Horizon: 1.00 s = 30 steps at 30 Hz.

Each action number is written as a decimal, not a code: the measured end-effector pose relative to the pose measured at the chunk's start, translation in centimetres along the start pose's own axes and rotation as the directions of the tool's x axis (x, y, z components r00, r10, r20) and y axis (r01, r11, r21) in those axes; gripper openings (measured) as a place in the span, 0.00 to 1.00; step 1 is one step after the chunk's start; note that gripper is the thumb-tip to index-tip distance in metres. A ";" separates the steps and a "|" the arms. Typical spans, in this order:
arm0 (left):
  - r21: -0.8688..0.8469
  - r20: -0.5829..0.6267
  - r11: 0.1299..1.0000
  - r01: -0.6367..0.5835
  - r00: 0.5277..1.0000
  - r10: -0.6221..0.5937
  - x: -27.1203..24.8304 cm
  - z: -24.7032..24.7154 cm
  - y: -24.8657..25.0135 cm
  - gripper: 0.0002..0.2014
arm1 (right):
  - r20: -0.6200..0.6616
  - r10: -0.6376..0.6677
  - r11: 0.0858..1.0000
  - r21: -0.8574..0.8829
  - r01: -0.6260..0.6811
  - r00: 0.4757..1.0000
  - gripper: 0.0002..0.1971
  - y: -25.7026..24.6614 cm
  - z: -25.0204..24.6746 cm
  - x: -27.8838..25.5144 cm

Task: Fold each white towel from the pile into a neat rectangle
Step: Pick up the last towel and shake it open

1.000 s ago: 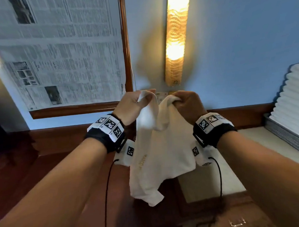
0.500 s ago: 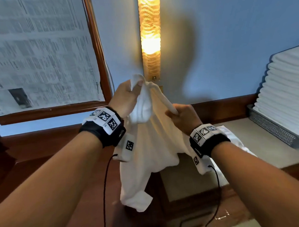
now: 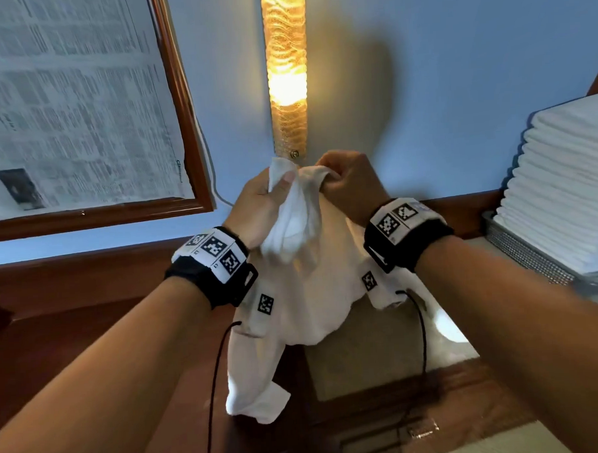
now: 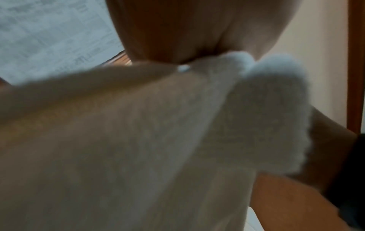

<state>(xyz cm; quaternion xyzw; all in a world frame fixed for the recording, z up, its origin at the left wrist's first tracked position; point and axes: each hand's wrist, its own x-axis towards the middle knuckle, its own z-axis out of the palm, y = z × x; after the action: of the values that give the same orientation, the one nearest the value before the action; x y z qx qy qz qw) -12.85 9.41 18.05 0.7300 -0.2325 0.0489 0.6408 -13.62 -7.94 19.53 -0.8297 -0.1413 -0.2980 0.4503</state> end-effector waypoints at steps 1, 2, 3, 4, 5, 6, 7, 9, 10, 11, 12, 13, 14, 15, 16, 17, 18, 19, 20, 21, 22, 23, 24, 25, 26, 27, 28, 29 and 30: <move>0.003 0.013 1.000 0.018 1.000 -0.018 -0.2 0.4 0.1 0.15 | -0.005 -0.003 0.999 -0.034 0.002 1.000 0.12 -0.7 -0.3 0.6; 0.021 0.027 0.999 0.030 0.999 -0.031 -0.4 0.6 0.3 0.17 | -0.002 -0.009 0.997 -0.081 0.009 1.000 0.13 -1.3 -0.7 1.1; 0.043 0.043 0.999 0.020 0.999 -0.022 -0.6 0.6 0.5 0.18 | 0.007 -0.018 0.991 -0.134 0.018 1.000 0.12 -1.8 -1.0 1.2; 0.066 0.053 0.998 -0.016 0.999 0.012 -0.7 0.4 0.9 0.19 | 0.018 -0.028 0.983 -0.183 0.031 0.999 0.12 -2.0 -1.2 1.0; 0.102 0.055 0.993 -0.054 0.997 0.048 -0.9 0.1 1.3 0.19 | 0.025 -0.043 0.975 -0.216 0.048 0.999 0.11 -2.2 -1.2 0.4; 0.131 0.048 0.988 -0.081 0.996 0.076 -1.2 -0.4 1.8 0.19 | 0.024 -0.077 0.970 -0.229 0.080 0.997 0.12 -2.5 -1.2 -0.6; 0.159 0.038 0.982 -0.099 0.995 0.094 -1.4 -1.0 2.1 0.19 | 0.018 -0.116 0.965 -0.236 0.117 0.993 0.12 -2.7 -1.0 -1.7; 0.190 0.020 0.974 -0.122 0.992 0.121 -2.0 -2.5 2.7 0.18 | 0.041 -0.157 0.943 -0.290 0.162 0.987 0.12 -2.8 -0.1 -4.1; 0.198 0.012 0.972 -0.124 0.992 0.125 -2.4 -3.3 2.8 0.18 | 0.082 -0.138 0.926 -0.342 0.158 0.987 0.12 -2.3 0.5 -5.3; 0.197 0.008 0.973 -0.119 0.993 0.120 -2.8 -4.3 2.9 0.18 | 0.130 -0.088 0.908 -0.397 0.134 0.988 0.11 -1.3 1.2 -6.5; 0.172 0.011 0.980 -0.103 0.995 0.102 -3.2 -5.4 2.9 0.19 | 0.152 -0.017 0.896 -0.436 0.083 0.988 0.11 -0.3 1.9 -7.8; 0.141 0.012 0.986 -0.085 0.996 0.085 -3.9 -6.4 3.1 0.20 | 0.144 0.082 0.887 -0.461 -0.007 0.986 0.12 0.9 2.4 -9.1; 0.111 0.017 0.991 -0.074 0.997 0.073 -4.6 -7.3 3.3 0.19 | 0.110 0.195 0.870 -0.479 -0.120 0.975 0.13 2.2 2.7 -10.5; 0.098 0.017 0.993 -0.065 0.998 0.064 -5.4 -8.4 3.5 0.18 | 0.048 0.301 0.837 -0.491 -0.240 0.952 0.12 3.1 2.9 -11.8; 0.114 -0.005 0.992 -0.050 0.999 0.051 -6.3 -9.6 3.7 0.17 | -0.045 0.362 0.811 -0.478 -0.339 0.931 0.08 3.4 3.0 -12.8; 0.147 -0.049 0.989 -0.029 0.998 0.036 -7.2 -10.9 3.8 0.16 | -0.165 0.391 0.807 -0.412 -0.423 0.906 0.06 3.1 3.1 -13.5; 0.158 -0.084 0.987 -0.008 0.996 0.022 -8.2 -12.4 3.7 0.18 | -0.285 0.399 0.822 -0.311 -0.478 0.871 0.09 2.2 3.5 -13.9; 0.122 -0.091 0.992 0.005 0.996 0.007 -9.1 -13.8 3.8 0.20 | -0.373 0.392 0.843 -0.221 -0.491 0.841 0.14 0.7 4.0 -13.9; 0.071 -0.071 0.997 0.018 0.997 -0.013 -10.2 -15.0 3.9 0.21 | -0.413 0.378 0.862 -0.169 -0.477 0.829 0.16 -1.2 4.7 -13.6; 0.041 -0.058 0.998 0.039 0.998 -0.036 -11.2 -16.0 4.1 0.21 | -0.413 0.369 0.875 -0.147 -0.461 0.833 0.15 -3.6 5.6 -13.0; 0.047 -0.047 0.997 0.057 0.997 -0.055 -12.3 -16.8 4.5 0.21 | -0.376 0.344 0.899 -0.133 -0.417 0.861 0.13 -5.9 6.5 -12.4; 0.061 -0.045 0.996 0.073 0.997 -0.070 -13.4 -17.2 4.9 0.20 | -0.315 0.301 0.931 -0.110 -0.349 0.900 0.12 -8.4 7.6 -11.9; 0.066 -0.042 0.995 0.072 0.997 -0.070 -14.4 -17.4 5.2 0.20 | -0.241 0.242 0.959 -0.091 -0.270 0.940 0.12 -10.7 8.8 -11.6; 0.059 -0.043 0.996 0.067 0.997 -0.064 -15.7 -17.6 5.7 0.20 | -0.163 0.178 0.975 -0.105 -0.196 0.970 0.10 -13.1 9.8 -11.5; 0.056 -0.031 0.997 0.055 0.998 -0.053 -16.7 -17.7 5.9 0.20 | -0.087 0.100 0.985 -0.133 -0.111 0.991 0.08 -15.1 10.8 -11.6; 0.036 -0.023 0.998 0.050 0.999 -0.049 -18.0 -17.7 6.4 0.21 | -0.024 0.028 0.987 -0.158 -0.031 0.999 0.09 -17.0 11.6 -11.9; 0.008 -0.017 0.999 0.051 0.999 -0.051 -18.9 -17.8 6.4 0.20 | 0.015 -0.023 0.986 -0.167 0.025 1.000 0.10 -18.6 12.2 -12.1; -0.026 -0.008 0.998 0.060 0.998 -0.061 -20.0 -17.8 6.8 0.20 | 0.032 -0.044 0.984 -0.170 0.049 0.998 0.11 -20.3 12.6 -12.5; -0.062 -0.003 0.996 0.065 0.998 -0.066 -20.7 -18.0 6.6 0.19 | 0.032 -0.065 0.981 -0.179 0.070 0.997 0.12 -21.5 12.9 -12.9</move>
<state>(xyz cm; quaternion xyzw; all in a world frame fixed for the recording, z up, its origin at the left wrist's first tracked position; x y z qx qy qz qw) -29.84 31.94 19.56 0.7168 -0.2082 0.0226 0.6651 -29.86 15.15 20.41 -0.8655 -0.1477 -0.3137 0.3614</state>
